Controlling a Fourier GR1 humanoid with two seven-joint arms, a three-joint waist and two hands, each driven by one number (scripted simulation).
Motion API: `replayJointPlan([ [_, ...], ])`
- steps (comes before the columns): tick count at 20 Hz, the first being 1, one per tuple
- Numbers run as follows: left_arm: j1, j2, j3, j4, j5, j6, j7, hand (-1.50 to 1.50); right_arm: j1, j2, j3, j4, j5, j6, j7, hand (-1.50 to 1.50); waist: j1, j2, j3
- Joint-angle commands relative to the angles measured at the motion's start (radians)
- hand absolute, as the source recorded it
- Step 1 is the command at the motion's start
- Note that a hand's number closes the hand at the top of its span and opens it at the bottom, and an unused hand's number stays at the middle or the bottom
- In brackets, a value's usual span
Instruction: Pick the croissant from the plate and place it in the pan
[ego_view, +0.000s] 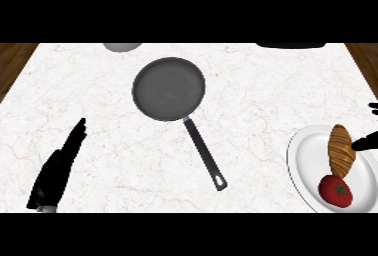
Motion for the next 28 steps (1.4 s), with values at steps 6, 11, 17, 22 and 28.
replayJointPlan([
  [6,0.010,-0.031,0.043,-0.001,-0.021,-0.038,-0.011,0.00,0.013,0.055,-0.026,-0.028,0.060,0.037,0.098,-1.50,-0.005,-0.001,0.000],
  [11,0.026,-0.035,0.056,-0.033,-0.039,-0.065,0.008,0.00,0.058,0.100,-0.035,-0.024,0.095,0.049,0.063,-1.50,-0.006,-0.002,0.000],
  [17,0.023,-0.072,0.062,-0.027,-0.070,-0.066,0.018,0.00,-0.009,0.143,-0.047,0.120,0.184,0.050,-0.007,-1.50,0.000,0.000,0.000],
  [22,-0.018,-0.067,0.094,-0.012,-0.064,-0.114,0.033,0.00,0.050,0.163,-0.061,0.137,0.230,0.074,-0.086,-1.50,-0.004,0.000,0.000],
  [28,0.005,-0.081,0.135,0.013,-0.083,-0.135,-0.028,0.00,0.018,0.222,-0.088,0.142,0.288,0.041,-0.084,-1.50,-0.004,0.000,0.000],
])
